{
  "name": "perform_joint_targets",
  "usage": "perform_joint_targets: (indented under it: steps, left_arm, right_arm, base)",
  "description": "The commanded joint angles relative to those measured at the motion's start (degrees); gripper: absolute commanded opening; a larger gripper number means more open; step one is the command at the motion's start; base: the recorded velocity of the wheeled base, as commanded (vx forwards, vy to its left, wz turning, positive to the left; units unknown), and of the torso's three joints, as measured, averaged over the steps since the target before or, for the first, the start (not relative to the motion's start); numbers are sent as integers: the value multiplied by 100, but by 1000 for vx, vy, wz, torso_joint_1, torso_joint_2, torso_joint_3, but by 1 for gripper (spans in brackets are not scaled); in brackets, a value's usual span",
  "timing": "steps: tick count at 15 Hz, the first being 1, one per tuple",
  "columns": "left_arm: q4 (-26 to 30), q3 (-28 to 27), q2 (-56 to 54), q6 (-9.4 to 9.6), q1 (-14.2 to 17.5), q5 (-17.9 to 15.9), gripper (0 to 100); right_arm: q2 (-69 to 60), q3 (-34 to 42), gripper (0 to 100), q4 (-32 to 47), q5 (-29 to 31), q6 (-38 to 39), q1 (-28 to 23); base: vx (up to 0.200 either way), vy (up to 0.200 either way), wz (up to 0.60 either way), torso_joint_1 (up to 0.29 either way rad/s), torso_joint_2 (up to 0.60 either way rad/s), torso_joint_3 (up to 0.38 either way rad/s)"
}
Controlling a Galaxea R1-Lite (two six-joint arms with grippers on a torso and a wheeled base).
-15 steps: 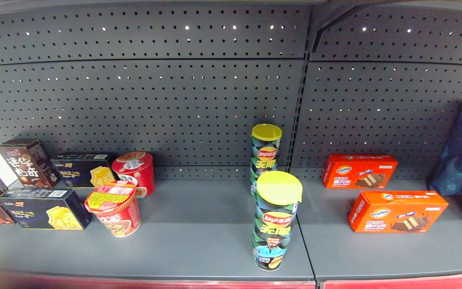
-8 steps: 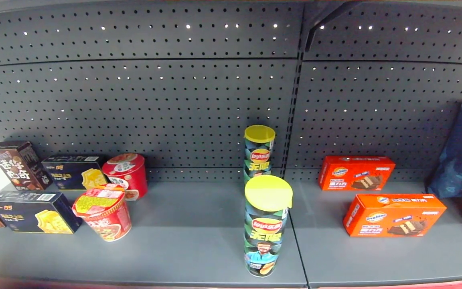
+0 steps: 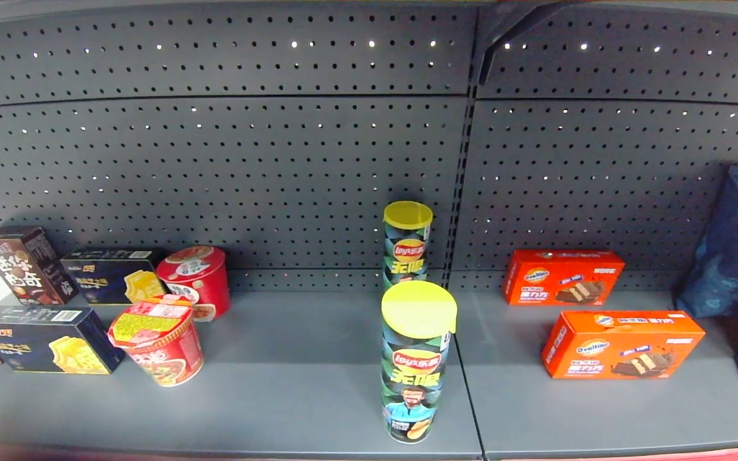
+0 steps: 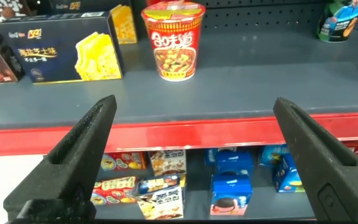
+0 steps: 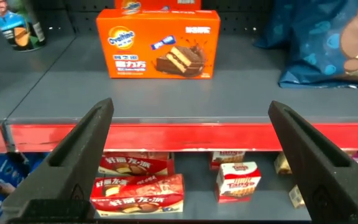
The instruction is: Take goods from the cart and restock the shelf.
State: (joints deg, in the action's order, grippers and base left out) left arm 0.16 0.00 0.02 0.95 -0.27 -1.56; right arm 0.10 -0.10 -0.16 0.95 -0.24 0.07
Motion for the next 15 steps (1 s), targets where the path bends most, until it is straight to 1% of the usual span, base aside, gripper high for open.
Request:
perform_joint_targets:
  steps: [1, 2, 15]
  left_arm:
    - [2, 0, -2, 10, 0, -2, 100]
    - [2, 0, -2, 10, 0, -11, 100]
    - [2, 0, -2, -7, 0, 15, 100]
  right_arm:
    - [8, 1, 100, -2, 2, -2, 1]
    - [8, 1, 100, -2, 2, -2, 1]
    - [8, 1, 100, -2, 2, -11, 1]
  base:
    - [-200, 0, 0, 2, 2, 2]
    - [-200, 0, 0, 17, 2, -2]
    - [0, 0, 0, 0, 0, 0]
